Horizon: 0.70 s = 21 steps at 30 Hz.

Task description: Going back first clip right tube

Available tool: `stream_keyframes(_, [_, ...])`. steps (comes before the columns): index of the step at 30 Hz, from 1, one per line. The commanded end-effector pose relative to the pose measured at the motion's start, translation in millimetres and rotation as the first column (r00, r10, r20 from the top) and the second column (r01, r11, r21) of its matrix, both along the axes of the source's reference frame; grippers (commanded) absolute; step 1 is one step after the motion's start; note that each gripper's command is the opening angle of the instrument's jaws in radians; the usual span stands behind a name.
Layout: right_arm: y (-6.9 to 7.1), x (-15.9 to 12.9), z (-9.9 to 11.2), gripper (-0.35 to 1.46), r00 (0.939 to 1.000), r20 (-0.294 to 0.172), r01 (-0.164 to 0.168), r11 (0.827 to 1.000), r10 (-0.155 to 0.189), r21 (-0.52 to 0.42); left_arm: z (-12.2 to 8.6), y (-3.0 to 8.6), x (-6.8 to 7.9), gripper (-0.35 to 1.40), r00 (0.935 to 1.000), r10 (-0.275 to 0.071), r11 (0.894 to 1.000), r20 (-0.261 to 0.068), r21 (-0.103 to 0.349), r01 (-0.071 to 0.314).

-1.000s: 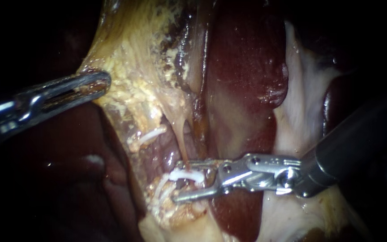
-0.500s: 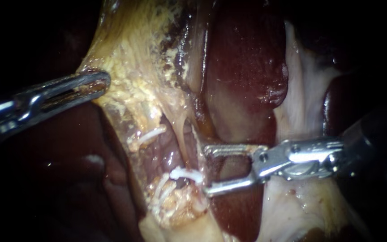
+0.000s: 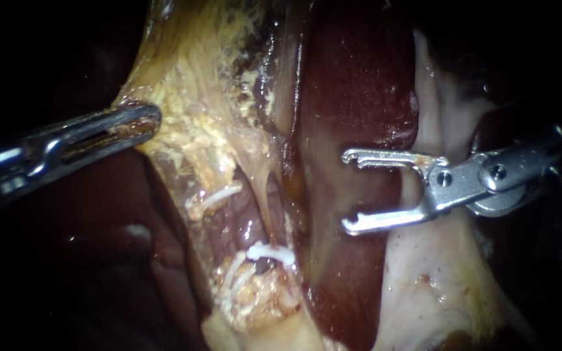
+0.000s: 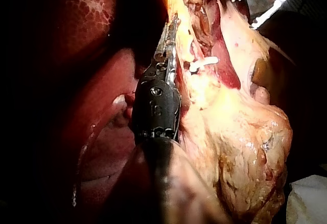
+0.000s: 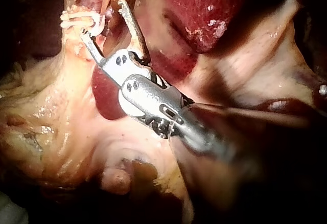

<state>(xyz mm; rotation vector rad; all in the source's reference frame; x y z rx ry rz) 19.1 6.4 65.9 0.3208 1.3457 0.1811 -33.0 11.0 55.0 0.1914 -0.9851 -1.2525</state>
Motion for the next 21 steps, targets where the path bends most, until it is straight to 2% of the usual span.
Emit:
stream_keyframes(1, [-0.1, 0.0, 0.3, 0.60, 1.0000, 0.000, 0.000, 1.000, 0.000, 0.000, 0.8, -0.1, -0.3, -0.35, 1.0000, 0.004, 1.000, -0.005, 0.009, -0.004])
stream_keyframes(5, [-0.3, 0.0, 0.8, 0.60, 1.0000, -0.003, 0.005, 1.000, -0.005, -0.001, 4.1, -1.0, -1.8, -0.35, 0.9997, 0.020, 0.999, -0.010, 0.039, -0.020])
stream_keyframes(9, [-0.4, 0.0, 0.8, 0.60, 0.9999, -0.007, 0.011, 1.000, -0.011, 0.000, 6.4, -1.8, -4.3, -0.35, 0.9989, 0.046, 0.997, -0.012, 0.058, -0.045])
stream_keyframes(12, [-0.4, 0.0, 0.8, 0.60, 0.9999, -0.007, 0.011, 1.000, -0.011, -0.001, 7.1, -1.8, -6.2, -0.35, 0.9985, 0.054, 0.997, -0.008, 0.062, -0.054])
stream_keyframes(15, [-0.4, 0.0, 0.8, 0.60, 0.9998, -0.010, 0.014, 1.000, -0.014, -0.006, 7.5, -1.7, -7.4, -0.35, 0.9983, 0.058, 0.996, -0.004, 0.062, -0.057])
stream_keyframes(21, [-0.5, 0.0, 0.8, 0.60, 0.9997, -0.014, 0.020, 1.000, -0.020, -0.010, 7.6, -1.5, -8.0, -0.35, 0.9981, 0.061, 0.996, -0.001, 0.063, -0.061])
